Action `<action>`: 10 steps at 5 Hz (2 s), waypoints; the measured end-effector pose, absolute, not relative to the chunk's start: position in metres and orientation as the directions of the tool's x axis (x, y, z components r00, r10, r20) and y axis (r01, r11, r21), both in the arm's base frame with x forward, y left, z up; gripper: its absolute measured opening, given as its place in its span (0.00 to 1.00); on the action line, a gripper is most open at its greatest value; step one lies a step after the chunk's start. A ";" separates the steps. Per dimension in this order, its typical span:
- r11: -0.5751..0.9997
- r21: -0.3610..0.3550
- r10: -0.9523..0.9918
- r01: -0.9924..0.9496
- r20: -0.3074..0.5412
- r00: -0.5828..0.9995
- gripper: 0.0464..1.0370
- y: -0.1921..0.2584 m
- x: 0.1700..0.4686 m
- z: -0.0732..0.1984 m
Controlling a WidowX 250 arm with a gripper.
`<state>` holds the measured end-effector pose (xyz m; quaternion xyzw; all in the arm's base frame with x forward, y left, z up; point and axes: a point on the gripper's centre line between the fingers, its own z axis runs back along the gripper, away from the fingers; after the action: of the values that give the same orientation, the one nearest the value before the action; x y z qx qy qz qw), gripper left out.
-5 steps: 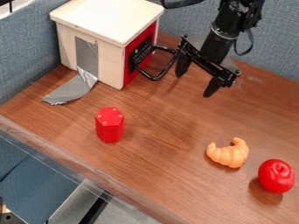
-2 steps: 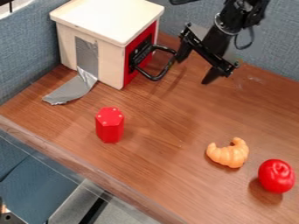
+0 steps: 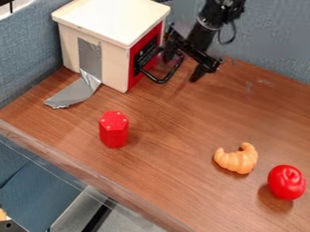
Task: Open the drawer
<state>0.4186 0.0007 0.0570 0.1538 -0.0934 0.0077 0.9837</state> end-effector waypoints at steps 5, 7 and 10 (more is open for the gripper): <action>0.963 0.266 0.018 -0.049 0.114 0.993 0.91 0.011 0.419 0.023; 0.962 0.268 0.026 -0.057 0.118 0.993 0.32 0.015 0.424 0.019; 0.973 0.217 0.055 -0.078 0.112 0.992 0.09 0.005 0.422 0.015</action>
<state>0.4218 0.0055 0.0154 0.1110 -0.0528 0.0334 0.9919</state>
